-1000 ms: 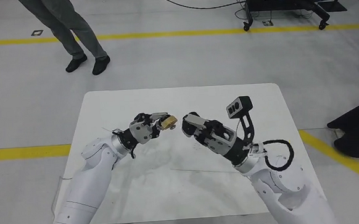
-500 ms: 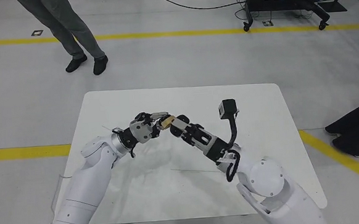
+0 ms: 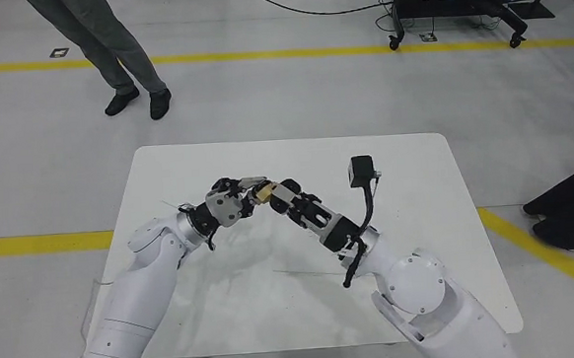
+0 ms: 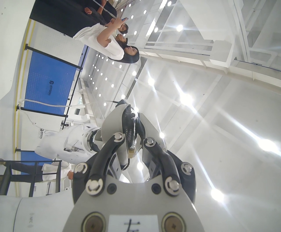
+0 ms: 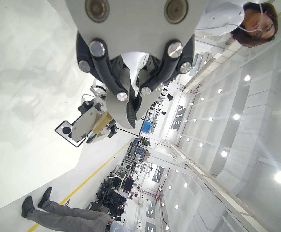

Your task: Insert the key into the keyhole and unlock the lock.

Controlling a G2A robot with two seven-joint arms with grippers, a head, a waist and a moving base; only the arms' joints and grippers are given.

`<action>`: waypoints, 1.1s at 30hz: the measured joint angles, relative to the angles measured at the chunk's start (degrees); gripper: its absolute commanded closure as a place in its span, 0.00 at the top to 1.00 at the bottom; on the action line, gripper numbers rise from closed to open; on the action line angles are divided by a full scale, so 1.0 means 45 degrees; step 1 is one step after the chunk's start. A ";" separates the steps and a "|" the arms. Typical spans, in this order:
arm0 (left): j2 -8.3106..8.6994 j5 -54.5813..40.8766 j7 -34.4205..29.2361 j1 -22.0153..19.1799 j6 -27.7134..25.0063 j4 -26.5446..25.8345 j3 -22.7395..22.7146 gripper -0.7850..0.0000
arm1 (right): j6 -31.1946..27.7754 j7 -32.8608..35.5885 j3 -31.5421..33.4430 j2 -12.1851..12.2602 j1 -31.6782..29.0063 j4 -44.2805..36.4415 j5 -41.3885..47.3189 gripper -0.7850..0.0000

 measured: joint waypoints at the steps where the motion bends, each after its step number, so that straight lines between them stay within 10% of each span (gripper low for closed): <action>1: 0.0010 0.0149 0.0236 0.0050 -0.0283 -0.0088 -0.0099 0.00 | 0.0259 0.0158 0.0136 -0.0008 -0.0049 -0.0178 0.0588 1.00; 12: 0.0049 0.1061 0.1804 0.0791 -0.1944 -0.1024 -0.0632 0.00 | 0.0579 0.0214 0.0282 -0.0024 -0.0115 -0.0250 0.1265 1.00; 13: 0.0040 0.1115 0.1835 0.0813 -0.2095 -0.1051 -0.0617 0.00 | 0.0715 0.0042 0.0321 -0.0055 -0.0250 -0.0104 0.1471 0.94; 14: 0.0028 0.1147 0.1838 0.0842 -0.2249 -0.1078 -0.0598 0.00 | 0.0885 -0.0264 0.0408 -0.0103 -0.0425 0.0066 0.1894 0.61; 15: 0.0017 0.1188 0.1839 0.0886 -0.2421 -0.1105 -0.0579 0.00 | 0.1048 -0.0828 0.0567 -0.0184 -0.0629 0.0239 0.2828 0.49; 27: 0.0022 0.1666 0.1487 0.1179 -0.2908 -0.1343 -0.0674 0.00 | 0.2630 -0.2859 0.0447 -0.0571 -0.0635 0.0178 0.7987 0.16; 33: 0.0037 0.1881 0.1261 0.1236 -0.2945 -0.1481 -0.0726 0.00 | 0.2868 -0.3295 0.0299 -0.0708 -0.0176 0.0372 0.8668 0.16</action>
